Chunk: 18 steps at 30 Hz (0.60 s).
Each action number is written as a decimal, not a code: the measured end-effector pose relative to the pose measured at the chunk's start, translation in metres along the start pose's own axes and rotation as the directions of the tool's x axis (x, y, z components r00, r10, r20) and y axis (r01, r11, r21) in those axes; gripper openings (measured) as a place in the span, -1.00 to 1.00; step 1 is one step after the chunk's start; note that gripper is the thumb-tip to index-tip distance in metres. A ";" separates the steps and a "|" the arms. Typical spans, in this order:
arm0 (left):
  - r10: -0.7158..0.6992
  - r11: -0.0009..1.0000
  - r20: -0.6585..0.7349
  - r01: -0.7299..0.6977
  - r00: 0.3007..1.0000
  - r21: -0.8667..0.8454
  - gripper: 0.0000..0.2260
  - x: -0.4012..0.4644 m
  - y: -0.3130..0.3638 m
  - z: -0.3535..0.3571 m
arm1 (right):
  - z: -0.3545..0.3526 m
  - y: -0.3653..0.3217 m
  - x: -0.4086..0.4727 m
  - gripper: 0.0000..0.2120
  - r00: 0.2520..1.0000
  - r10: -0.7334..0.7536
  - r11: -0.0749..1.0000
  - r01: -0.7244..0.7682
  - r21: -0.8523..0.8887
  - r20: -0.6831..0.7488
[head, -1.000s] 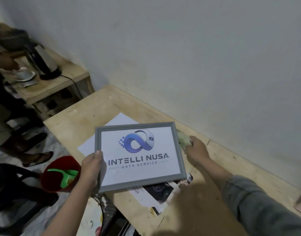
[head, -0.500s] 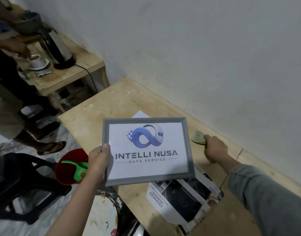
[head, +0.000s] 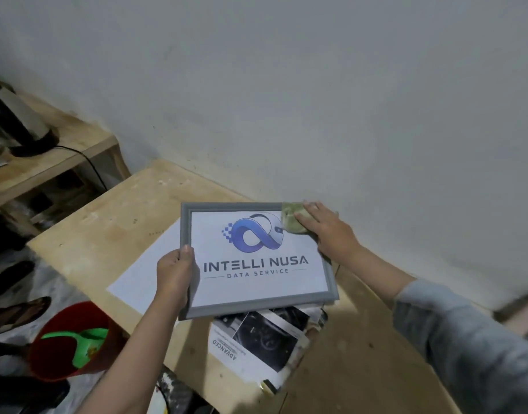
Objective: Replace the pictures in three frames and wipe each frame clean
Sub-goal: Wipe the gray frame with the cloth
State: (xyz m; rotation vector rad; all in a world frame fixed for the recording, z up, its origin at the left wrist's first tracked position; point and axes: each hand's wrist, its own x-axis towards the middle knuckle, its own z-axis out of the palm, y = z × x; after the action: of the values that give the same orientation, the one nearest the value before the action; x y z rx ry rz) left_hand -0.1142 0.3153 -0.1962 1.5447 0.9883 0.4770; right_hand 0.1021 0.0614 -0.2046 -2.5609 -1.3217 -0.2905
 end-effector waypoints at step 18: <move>0.259 0.959 0.055 -0.263 0.964 0.109 -0.67 -0.101 0.039 0.064 | -0.122 0.017 -0.188 -0.47 0.974 0.223 0.943 -0.202 0.265 -0.050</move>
State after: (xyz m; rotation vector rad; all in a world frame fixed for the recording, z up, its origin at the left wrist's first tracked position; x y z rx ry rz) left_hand -0.1087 0.1977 -0.1516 1.7941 0.7955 0.5789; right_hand 0.0012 -0.1302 -0.1446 -2.4153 -0.9717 -0.1637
